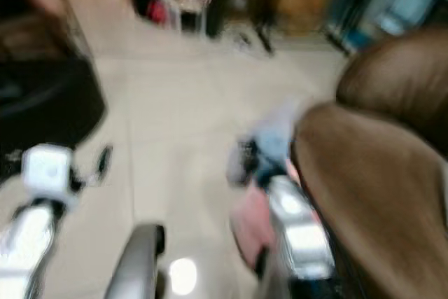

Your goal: Move the pillow to the sofa from floor

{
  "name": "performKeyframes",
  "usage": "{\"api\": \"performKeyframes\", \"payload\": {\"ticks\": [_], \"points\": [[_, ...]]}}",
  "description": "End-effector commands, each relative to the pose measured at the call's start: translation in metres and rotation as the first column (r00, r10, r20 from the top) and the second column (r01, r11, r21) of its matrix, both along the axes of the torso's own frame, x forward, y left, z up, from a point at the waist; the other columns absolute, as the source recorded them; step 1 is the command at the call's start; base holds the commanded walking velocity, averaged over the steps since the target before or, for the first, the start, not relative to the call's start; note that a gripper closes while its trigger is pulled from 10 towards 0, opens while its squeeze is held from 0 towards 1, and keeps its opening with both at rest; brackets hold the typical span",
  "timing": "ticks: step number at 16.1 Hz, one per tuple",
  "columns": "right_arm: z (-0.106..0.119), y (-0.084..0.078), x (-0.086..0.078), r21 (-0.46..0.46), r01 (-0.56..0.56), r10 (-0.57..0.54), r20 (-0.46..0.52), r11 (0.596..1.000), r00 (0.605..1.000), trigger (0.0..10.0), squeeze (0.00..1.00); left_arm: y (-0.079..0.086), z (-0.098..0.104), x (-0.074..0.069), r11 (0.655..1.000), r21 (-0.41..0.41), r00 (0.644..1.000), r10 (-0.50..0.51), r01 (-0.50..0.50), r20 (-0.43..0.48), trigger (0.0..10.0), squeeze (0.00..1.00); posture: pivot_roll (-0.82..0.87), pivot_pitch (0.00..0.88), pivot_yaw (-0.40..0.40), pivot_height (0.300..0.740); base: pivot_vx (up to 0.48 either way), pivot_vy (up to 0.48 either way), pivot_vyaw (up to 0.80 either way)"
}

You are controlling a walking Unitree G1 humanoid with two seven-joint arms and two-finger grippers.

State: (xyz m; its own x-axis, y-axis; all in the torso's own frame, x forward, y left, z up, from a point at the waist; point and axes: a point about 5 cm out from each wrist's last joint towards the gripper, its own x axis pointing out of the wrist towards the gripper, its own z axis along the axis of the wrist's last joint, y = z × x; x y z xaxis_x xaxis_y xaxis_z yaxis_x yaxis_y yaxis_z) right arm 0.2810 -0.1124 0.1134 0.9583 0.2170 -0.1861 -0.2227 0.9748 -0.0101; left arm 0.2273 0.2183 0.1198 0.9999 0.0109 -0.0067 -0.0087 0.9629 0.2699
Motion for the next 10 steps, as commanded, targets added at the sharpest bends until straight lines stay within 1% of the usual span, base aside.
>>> {"api": "performKeyframes", "payload": {"ticks": [1,5,7,10], "points": [[-0.0049,-0.0211,-0.0014,-0.023,0.068,-0.069,-0.014,0.997,0.998,10.0,0.0,-0.0134,0.0023,0.0032,0.999,-0.028,0.999,-0.043,0.044,0.02,10.0,0.0,0.04,0.0,-0.073,0.522,0.334,0.0,0.0],[-0.0059,-0.0223,-0.0009,-0.039,0.077,-0.078,-0.016,0.996,0.997,10.0,0.0,-0.0128,0.0017,0.0031,0.999,-0.026,0.999,-0.038,0.038,0.015,10.0,0.0,0.04,0.0,-0.076,0.522,0.334,0.0,0.0],[-0.0056,-0.0223,0.0,-0.033,0.088,-0.089,-0.014,0.996,0.996,10.0,0.0,-0.0119,0.0018,0.0035,0.999,-0.019,0.999,-0.037,0.038,0.015,10.0,0.0,0.04,0.0,-0.076,0.522,0.313,0.0,0.0],[-0.0071,-0.0258,0.0008,0.0,0.119,-0.119,-0.028,0.993,0.992,10.0,0.0,-0.0129,0.0003,0.0055,1.0,0.003,1.0,-0.03,0.03,0.006,10.0,0.0,0.04,0.0,-0.074,0.518,0.0,0.0,0.0]]}}
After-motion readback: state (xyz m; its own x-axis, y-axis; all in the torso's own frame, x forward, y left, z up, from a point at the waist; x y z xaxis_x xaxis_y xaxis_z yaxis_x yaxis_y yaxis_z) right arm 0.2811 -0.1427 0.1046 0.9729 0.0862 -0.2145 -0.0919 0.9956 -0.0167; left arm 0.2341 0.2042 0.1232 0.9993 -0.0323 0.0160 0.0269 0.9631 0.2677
